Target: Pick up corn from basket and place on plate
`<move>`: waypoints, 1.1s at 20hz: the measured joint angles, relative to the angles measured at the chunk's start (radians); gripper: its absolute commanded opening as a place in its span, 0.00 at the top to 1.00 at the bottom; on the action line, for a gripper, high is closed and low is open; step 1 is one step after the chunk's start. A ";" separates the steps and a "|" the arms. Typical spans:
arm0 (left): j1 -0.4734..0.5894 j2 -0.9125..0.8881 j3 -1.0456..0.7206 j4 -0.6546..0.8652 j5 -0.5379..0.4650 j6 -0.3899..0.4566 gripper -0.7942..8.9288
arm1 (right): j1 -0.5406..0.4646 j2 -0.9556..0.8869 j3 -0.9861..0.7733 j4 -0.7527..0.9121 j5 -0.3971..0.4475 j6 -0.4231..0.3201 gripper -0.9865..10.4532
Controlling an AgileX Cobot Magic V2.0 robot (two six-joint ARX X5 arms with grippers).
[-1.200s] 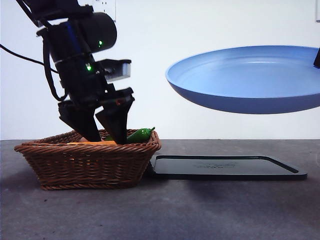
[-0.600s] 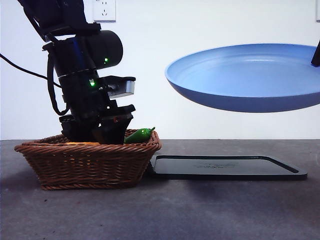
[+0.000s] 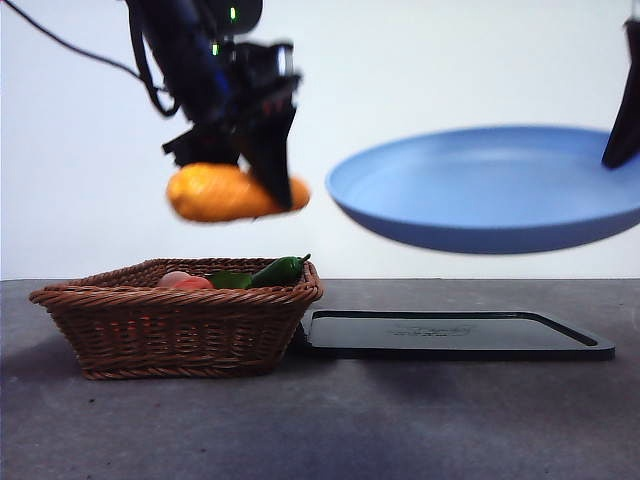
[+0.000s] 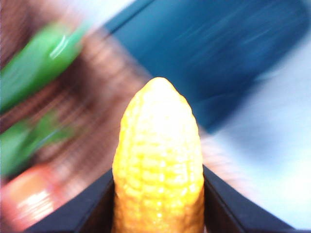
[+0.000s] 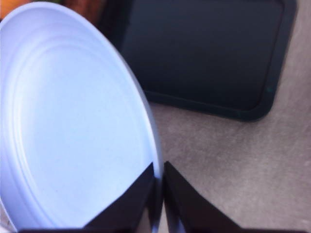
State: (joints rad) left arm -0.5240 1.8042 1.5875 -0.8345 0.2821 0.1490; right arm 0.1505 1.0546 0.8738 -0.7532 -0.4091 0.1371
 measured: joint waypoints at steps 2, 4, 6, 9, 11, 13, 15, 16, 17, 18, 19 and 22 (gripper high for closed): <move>-0.002 -0.044 0.012 0.005 0.186 -0.023 0.75 | 0.000 0.121 0.001 0.041 -0.012 0.029 0.91; -0.025 -0.050 0.014 -0.013 0.277 -0.032 0.75 | -0.008 0.240 0.001 0.093 -0.063 0.071 0.91; -0.063 -0.050 0.014 -0.011 0.279 -0.021 0.75 | -0.011 0.314 0.001 0.163 -0.169 0.127 0.91; -0.124 -0.048 0.014 0.011 0.264 0.024 0.75 | -0.011 0.334 0.001 0.231 -0.275 0.188 0.91; -0.153 -0.032 0.014 0.025 0.229 0.058 0.75 | -0.011 0.333 0.001 0.242 -0.314 0.206 0.91; -0.177 0.002 0.014 0.038 0.196 0.078 0.75 | -0.011 0.333 0.001 0.242 -0.318 0.212 0.91; -0.198 0.027 0.014 0.048 0.182 0.097 0.75 | -0.011 0.333 0.001 0.241 -0.320 0.212 0.91; -0.205 0.032 0.014 0.049 0.180 0.100 0.75 | -0.012 0.333 0.001 0.241 -0.320 0.212 0.91; -0.212 0.038 0.014 0.048 0.180 0.101 0.75 | -0.012 0.333 0.001 0.241 -0.320 0.212 0.91; -0.217 0.046 0.014 0.042 0.180 0.103 0.74 | -0.012 0.333 0.001 0.241 -0.320 0.212 0.91; -0.222 0.054 0.014 0.034 0.180 0.103 0.72 | -0.012 0.333 0.001 0.241 -0.319 0.212 0.91; -0.242 0.060 0.014 0.052 0.177 0.104 0.57 | -0.012 0.333 0.001 0.241 -0.313 0.212 0.91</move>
State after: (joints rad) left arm -0.7658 1.8637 1.6012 -0.7826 0.4591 0.2527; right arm 0.1383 1.3880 0.8745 -0.5121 -0.7223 0.3492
